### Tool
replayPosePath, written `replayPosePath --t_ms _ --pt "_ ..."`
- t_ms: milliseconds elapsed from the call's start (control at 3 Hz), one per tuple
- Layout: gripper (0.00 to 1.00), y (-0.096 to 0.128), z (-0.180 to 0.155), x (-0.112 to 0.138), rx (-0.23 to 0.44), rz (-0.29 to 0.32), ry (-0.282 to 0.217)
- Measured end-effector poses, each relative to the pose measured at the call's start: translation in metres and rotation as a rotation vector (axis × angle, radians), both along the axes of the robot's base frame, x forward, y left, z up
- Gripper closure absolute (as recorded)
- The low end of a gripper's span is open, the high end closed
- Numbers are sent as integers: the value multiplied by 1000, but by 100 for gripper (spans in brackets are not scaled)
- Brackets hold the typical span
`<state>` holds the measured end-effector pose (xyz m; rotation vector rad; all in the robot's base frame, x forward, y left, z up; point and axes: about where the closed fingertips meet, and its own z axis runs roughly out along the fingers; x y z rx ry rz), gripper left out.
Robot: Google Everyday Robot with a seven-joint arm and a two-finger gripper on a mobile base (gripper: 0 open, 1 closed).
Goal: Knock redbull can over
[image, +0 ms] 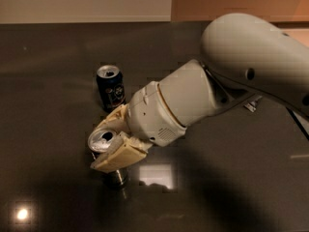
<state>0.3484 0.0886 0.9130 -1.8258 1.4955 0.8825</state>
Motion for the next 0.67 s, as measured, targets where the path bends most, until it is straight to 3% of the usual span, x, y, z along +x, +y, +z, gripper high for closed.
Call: replayPosePath --t_ms 333,667 --pt "96 -12 18 9 -50 -15 -1" --pt "100 -34 34 20 -155 -35 -16"
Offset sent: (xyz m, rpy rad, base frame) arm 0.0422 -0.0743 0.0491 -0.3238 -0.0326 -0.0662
